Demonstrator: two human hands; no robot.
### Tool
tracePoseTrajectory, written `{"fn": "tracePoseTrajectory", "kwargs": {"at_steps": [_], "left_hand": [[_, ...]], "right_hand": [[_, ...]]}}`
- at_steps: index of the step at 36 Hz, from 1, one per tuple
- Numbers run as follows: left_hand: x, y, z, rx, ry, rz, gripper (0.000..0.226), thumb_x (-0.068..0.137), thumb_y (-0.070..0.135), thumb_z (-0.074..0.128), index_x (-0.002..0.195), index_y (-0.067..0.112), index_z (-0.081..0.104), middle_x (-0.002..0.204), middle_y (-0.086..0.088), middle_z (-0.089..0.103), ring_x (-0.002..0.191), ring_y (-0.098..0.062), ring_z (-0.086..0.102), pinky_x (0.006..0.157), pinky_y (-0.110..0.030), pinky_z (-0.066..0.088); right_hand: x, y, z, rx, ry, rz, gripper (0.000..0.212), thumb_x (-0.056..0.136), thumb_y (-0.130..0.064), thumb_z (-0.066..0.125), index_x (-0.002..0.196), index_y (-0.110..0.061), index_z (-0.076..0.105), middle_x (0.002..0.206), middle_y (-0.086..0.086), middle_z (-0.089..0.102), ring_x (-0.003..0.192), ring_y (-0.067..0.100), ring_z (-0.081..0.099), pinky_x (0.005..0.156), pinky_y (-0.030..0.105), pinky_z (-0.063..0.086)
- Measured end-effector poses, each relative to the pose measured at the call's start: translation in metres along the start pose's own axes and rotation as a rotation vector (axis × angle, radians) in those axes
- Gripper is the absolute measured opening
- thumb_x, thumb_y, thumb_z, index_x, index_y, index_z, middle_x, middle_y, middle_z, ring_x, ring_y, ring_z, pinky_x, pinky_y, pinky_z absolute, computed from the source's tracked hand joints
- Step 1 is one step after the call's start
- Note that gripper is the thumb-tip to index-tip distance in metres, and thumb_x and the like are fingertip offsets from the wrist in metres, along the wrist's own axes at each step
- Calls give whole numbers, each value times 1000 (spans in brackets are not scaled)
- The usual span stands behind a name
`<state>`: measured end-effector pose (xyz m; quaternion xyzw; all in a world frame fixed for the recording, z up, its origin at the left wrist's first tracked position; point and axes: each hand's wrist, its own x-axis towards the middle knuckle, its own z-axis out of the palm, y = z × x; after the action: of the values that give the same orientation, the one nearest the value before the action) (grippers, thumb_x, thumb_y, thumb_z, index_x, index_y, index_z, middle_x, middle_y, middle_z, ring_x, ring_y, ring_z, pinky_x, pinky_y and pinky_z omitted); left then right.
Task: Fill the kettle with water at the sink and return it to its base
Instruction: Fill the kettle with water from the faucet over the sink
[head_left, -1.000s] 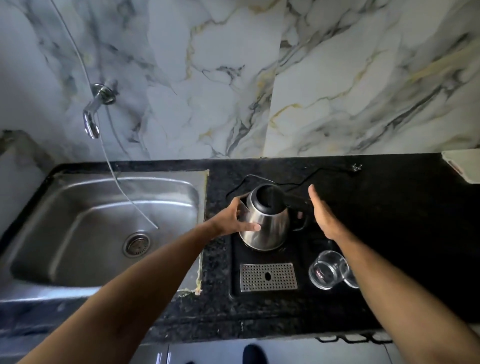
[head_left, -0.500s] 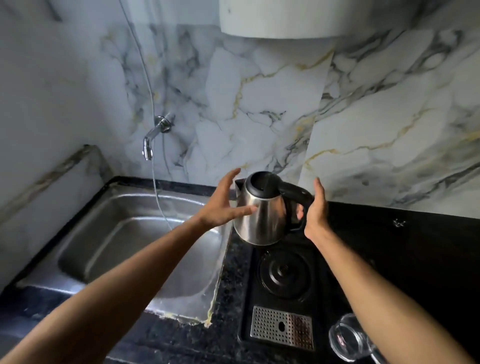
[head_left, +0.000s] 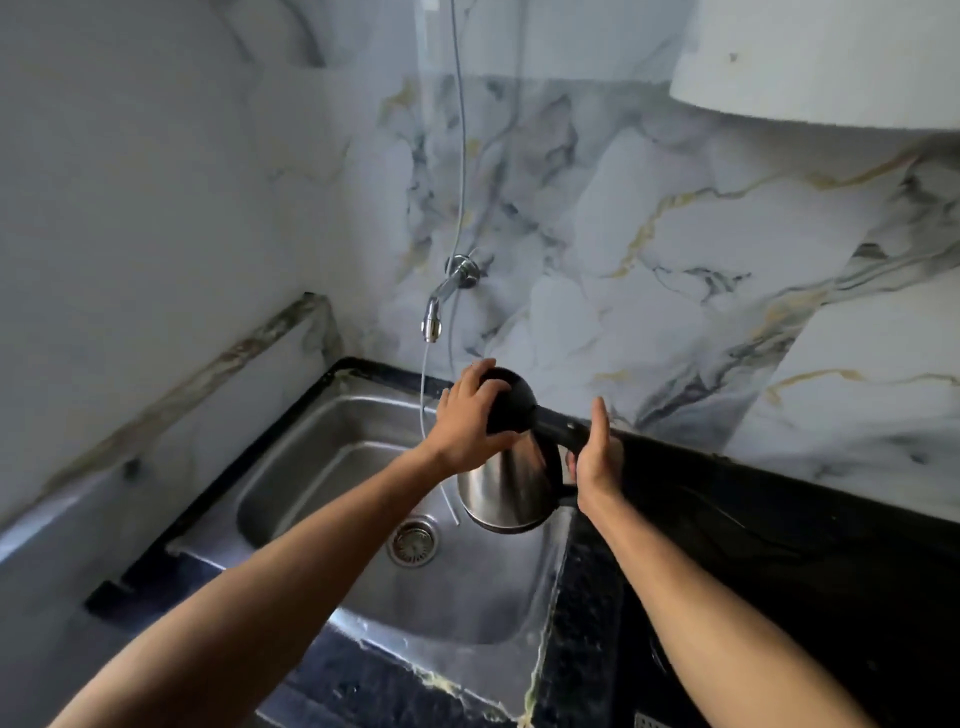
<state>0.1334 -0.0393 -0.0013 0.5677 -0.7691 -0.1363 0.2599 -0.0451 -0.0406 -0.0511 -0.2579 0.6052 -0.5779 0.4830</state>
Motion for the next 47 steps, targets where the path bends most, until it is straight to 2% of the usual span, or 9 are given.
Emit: {"fn": "tracePoseTrajectory", "kwargs": {"at_steps": [5,9,12,16,19,23,29,39,47], "left_hand": [[25,-33,-16,92,-62,212,78,76,35,80,139,3,46,162,-23,10,146,-39,21,117,-48,27],[48,-51,-18,63,-66,402,86,85,50,68,153,16,27,164,-16,7,151,-31,11,123,-41,13],[72,-74,-28,-180,-18,264,72,93,47,58,152,18,29,162,-13,22,150,-19,17,121,-32,16],[115,-130,-42,-205,216,-156,46,95,32,57,135,10,49,134,-16,54,122,-33,52,104,-46,42],[140,-164,-45,-66,55,-336,50,90,44,62,128,12,55,125,-15,56,113,-34,56,94,-44,47],[160,-173,-40,149,46,-281,53,82,60,64,106,13,62,104,-11,62,96,-33,60,74,-41,46],[176,-162,-37,268,67,-288,43,84,48,69,99,8,65,90,-12,66,86,-36,66,63,-36,40],[191,-181,-54,37,-177,-295,29,76,34,72,63,20,51,63,0,55,69,-26,58,48,-28,33],[193,-196,-61,-87,-193,-279,37,71,44,82,93,22,61,93,0,65,85,-21,60,72,-32,45]], "right_hand": [[10,18,46,112,37,77,61,91,-62,55,68,-6,63,52,1,59,40,9,54,34,17,37],[21,34,84,124,17,91,59,92,-64,49,76,-11,67,55,-8,66,45,3,61,38,15,41],[35,43,111,204,41,182,56,85,-67,57,86,-12,69,70,0,66,49,7,62,37,17,41],[61,54,143,154,47,194,67,70,-81,59,68,-14,58,55,0,54,38,10,52,34,19,35],[74,59,159,118,48,173,71,63,-86,57,60,-15,54,47,0,48,35,12,47,34,19,31],[88,65,175,87,59,144,70,63,-88,56,53,-18,53,44,1,45,35,15,43,35,23,29],[100,75,182,80,71,126,68,65,-85,56,57,-17,56,45,-2,49,39,13,47,40,27,32],[105,79,182,107,27,117,62,80,-76,53,59,-18,52,48,0,50,38,12,46,36,24,32],[103,77,190,128,-10,111,63,72,-80,54,58,-19,55,47,-1,50,36,12,43,34,22,29]]}}
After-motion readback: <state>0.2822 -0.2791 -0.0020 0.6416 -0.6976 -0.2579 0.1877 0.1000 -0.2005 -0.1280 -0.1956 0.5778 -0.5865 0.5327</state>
